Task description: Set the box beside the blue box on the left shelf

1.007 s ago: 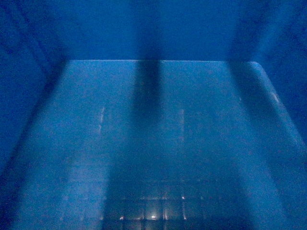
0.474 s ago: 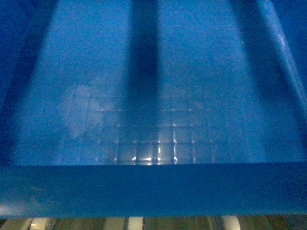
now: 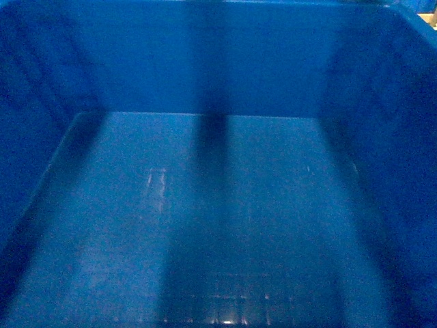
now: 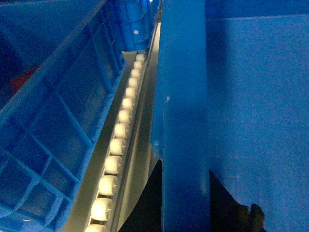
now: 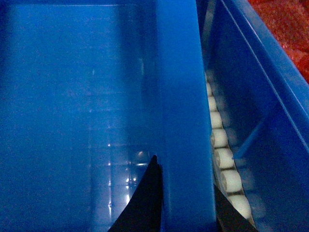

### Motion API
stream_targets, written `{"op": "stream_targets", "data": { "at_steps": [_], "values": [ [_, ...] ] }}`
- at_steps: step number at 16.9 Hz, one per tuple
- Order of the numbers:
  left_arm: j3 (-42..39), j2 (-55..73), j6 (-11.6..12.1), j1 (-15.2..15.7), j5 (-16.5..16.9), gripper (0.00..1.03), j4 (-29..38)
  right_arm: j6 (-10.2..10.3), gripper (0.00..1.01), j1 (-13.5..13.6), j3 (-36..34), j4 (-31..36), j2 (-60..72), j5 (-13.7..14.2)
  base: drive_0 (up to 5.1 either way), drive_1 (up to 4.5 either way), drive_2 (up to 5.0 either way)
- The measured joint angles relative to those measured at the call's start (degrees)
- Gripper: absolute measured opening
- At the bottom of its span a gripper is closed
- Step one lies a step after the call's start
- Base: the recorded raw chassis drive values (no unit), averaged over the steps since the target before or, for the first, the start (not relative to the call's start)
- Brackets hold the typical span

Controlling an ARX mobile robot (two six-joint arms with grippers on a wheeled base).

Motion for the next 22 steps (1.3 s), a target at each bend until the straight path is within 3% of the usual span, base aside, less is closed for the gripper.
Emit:
{"op": "stream_targets", "data": {
  "at_steps": [2, 3, 4, 6, 8, 11, 12, 13, 14, 15, 16, 17, 18, 19, 20, 21, 22],
  "values": [
    [0.3, 2.1, -1.6, -1.1, -0.1, 0.10, -3.5, 1.7, 0.11, -0.7, 0.0, -3.9, 0.5, -2.2, 0.0, 0.00, 0.0],
    [0.6, 3.6, -3.5, -1.0, -0.3, 0.11, -6.7, 1.8, 0.10, -1.1, 0.5, -4.5, 0.8, -4.9, 0.0, 0.00, 0.0],
    [0.8, 4.0, -4.0, -0.5, -0.4, 0.11, -7.5, 2.6, 0.09, -1.8, 0.5, -4.2, 0.9, -7.4, 0.0, 0.00, 0.0],
    [1.4, 4.1, -3.1, 0.5, -0.4, 0.11, -7.3, 5.5, 0.09, -1.9, -1.1, -4.0, 0.9, -9.4, 0.0, 0.00, 0.0],
    [1.4, 5.8, -1.2, 0.9, 0.2, 0.11, -6.7, 7.6, 0.09, -1.6, -1.8, -4.3, 1.3, -9.6, 0.0, 0.00, 0.0],
    [1.6, 7.8, -0.5, 2.3, 1.5, 0.11, -4.3, 8.1, 0.09, -0.9, -1.2, -4.1, 1.9, -8.4, 0.0, 0.00, 0.0],
    [1.5, 7.8, -1.7, 1.9, 1.4, 0.14, -4.0, 9.8, 0.17, -0.6, -1.5, -2.7, 1.4, -8.1, 0.0, 0.00, 0.0],
    [1.3, 7.8, -1.8, 0.7, -3.3, 0.25, -2.1, 10.9, 0.27, 0.5, -2.0, -0.6, 0.1, -6.9, 0.0, 0.00, 0.0],
    [1.3, 7.1, -2.5, 0.8, -5.4, 0.35, -0.1, 11.2, 0.38, 1.4, -2.7, 4.4, -2.9, -5.5, 0.0, 0.00, 0.0],
    [1.6, 3.5, -3.9, 1.0, -7.7, 0.52, 3.6, 10.2, 0.54, 1.7, -2.6, 11.3, -6.7, -1.8, 0.0, 0.00, 0.0],
    [2.1, 0.6, -4.7, 0.5, -8.6, 0.68, 6.3, 8.4, 0.69, 2.5, -2.6, 14.1, -8.1, 0.2, 0.0, 0.00, 0.0],
    [2.1, -0.9, -4.9, -0.5, -8.2, 0.82, 7.5, 6.1, 0.84, 3.1, -2.7, 16.9, -8.5, 1.8, 0.0, 0.00, 0.0],
    [1.8, -2.3, -4.7, -1.1, -8.3, 0.99, 9.7, 3.0, 1.00, 3.2, -2.8, 16.0, -9.2, 5.5, 0.0, 0.00, 0.0],
    [1.6, -3.2, -4.7, -1.0, -8.7, 0.98, 9.6, -0.7, 0.97, 3.1, -3.8, 15.8, -9.2, 9.6, 0.0, 0.00, 0.0],
    [1.6, -3.2, -4.7, -1.0, -8.7, 0.98, 9.6, -3.3, 0.96, 2.9, -5.6, 20.0, -9.1, 9.0, 0.0, 0.00, 0.0],
    [-2.5, -4.0, -3.0, 2.1, 1.1, 0.87, 19.6, -11.9, 0.80, -0.5, -12.7, 35.0, -12.1, 0.0, 0.0, 0.00, 0.0],
    [-7.0, -6.7, -2.1, 4.2, 9.6, 0.72, 24.2, -17.0, 0.65, -4.5, -17.3, 39.4, -16.3, -4.0, 0.0, 0.00, 0.0]
  ]
}}
